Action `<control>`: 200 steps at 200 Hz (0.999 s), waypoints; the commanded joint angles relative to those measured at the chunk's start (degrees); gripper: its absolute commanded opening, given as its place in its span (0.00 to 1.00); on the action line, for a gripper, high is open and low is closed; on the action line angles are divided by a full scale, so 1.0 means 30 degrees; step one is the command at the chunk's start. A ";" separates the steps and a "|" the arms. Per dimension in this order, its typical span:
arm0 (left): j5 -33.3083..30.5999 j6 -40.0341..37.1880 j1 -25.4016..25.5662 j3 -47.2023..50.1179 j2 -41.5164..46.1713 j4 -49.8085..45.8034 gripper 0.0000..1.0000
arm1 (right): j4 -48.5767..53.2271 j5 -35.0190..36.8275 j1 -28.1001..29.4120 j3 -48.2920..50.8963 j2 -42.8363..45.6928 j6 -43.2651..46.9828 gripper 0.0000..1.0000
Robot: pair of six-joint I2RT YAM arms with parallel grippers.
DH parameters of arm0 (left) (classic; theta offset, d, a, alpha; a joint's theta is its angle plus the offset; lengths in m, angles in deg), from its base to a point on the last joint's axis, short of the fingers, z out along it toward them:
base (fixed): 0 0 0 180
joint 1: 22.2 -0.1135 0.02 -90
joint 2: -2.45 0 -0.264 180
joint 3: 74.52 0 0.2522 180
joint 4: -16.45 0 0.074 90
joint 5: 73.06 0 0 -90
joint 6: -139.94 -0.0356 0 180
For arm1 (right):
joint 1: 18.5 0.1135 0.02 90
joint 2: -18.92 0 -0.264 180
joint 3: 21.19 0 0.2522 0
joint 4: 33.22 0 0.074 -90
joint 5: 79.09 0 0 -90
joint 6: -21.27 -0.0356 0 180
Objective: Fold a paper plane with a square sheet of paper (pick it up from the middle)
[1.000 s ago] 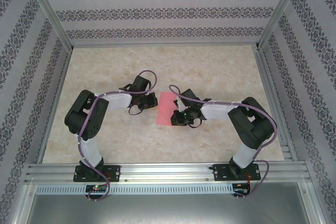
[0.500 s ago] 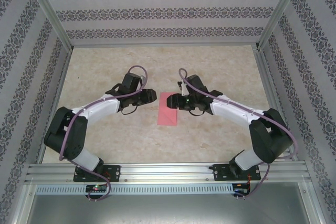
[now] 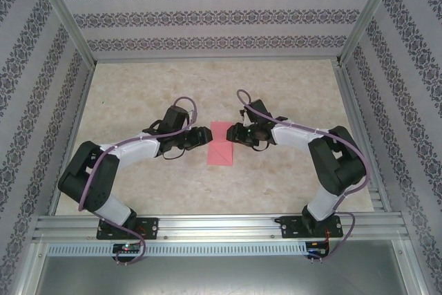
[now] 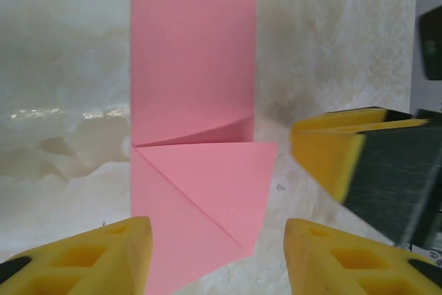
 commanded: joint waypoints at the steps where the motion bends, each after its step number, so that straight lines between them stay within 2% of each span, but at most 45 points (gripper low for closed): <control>1: 0.0601 0.0990 0.0296 0.0387 -0.0625 0.1766 0.52 | -0.1396 -0.1429 -0.0083 0.0070 -0.0351 0.0224 0.40; 36: 0.0843 0.1433 0.0620 0.0420 -0.1453 0.2648 0.49 | -0.1114 -0.1806 -0.0123 -0.0068 -0.0979 0.0646 0.30; 92: 0.0991 0.1597 0.1109 0.0049 -0.2341 0.3178 0.49 | -0.1388 -0.1894 -0.0537 0.0121 -0.1320 0.0882 0.23; 124: 0.1213 0.1624 0.1264 -0.0189 -0.2896 0.3226 0.49 | -0.2031 -0.1895 -0.0665 0.0623 -0.1300 0.0593 0.12; 200: 0.1339 0.1558 0.1532 -0.0610 -0.3411 0.3290 0.46 | -0.2537 -0.1622 -0.1152 0.1243 -0.1034 0.0261 0.09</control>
